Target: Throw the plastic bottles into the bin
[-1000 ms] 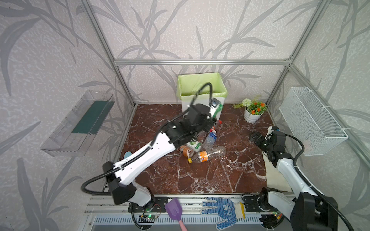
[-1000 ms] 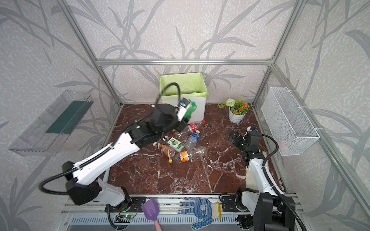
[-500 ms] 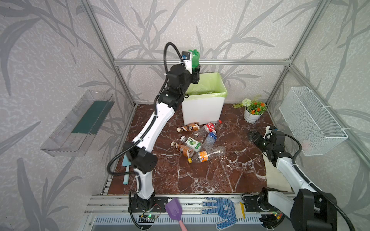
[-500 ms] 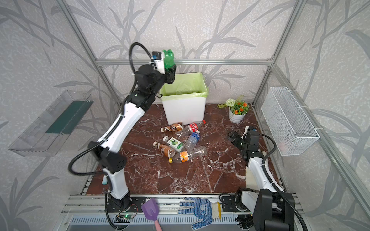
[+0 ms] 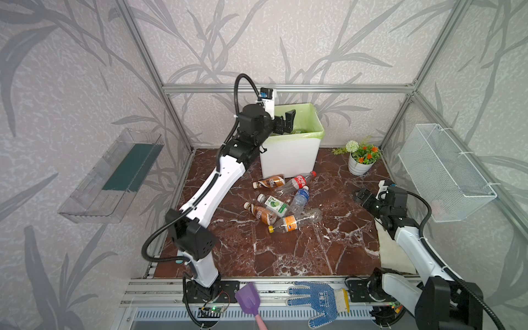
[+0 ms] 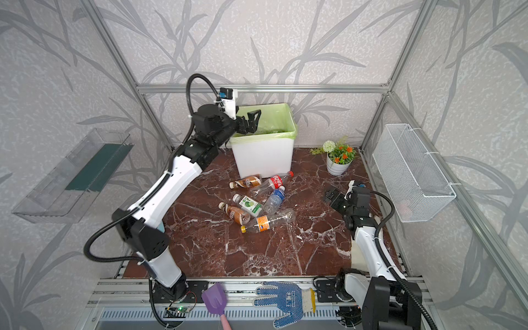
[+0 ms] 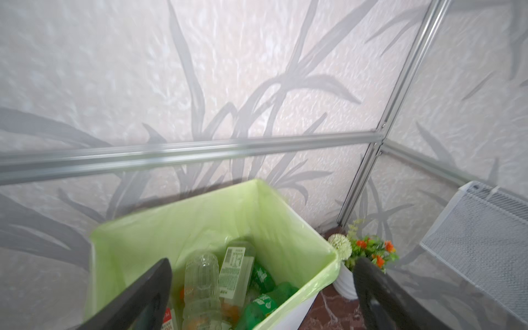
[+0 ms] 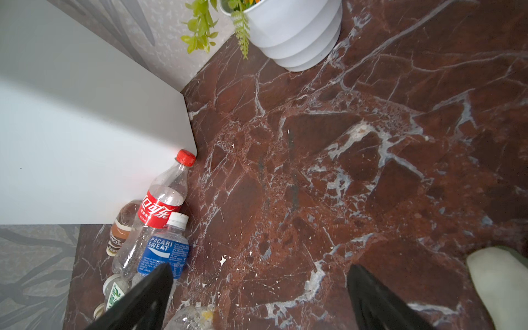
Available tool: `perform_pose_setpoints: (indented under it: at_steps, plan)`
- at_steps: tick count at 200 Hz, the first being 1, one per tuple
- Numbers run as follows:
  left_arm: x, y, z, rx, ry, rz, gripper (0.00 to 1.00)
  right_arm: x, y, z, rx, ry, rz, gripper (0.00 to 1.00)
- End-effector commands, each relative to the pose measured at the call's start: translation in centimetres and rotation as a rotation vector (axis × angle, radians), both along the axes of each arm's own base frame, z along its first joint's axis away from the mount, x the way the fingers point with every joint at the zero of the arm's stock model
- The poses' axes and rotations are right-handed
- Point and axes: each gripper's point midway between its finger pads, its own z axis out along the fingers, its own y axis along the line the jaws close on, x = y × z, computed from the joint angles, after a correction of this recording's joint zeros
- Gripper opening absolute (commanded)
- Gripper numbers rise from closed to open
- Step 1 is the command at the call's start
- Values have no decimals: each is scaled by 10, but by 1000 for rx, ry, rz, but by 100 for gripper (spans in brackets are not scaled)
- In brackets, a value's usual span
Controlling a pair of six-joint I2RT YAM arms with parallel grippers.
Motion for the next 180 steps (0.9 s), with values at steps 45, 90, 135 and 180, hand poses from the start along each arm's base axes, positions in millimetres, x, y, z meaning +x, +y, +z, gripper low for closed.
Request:
perform_pose_setpoints:
  at_steps: [45, 90, 135, 180]
  plan:
    - [-54, 89, -122, 70, 151, 306, 99, -5, 63, -7, 108, 148, 6, 95]
    - [-90, 133, -200, 122, 309, 437, 99, -30, 141, -32, 342, 255, -12, 96]
    - [-110, 150, -237, 135, 374, 472, 99, -48, 167, -40, 390, 313, -51, 96]
    - [-114, 152, -249, 131, 395, 470, 99, -51, 204, -57, 418, 391, -9, 95]
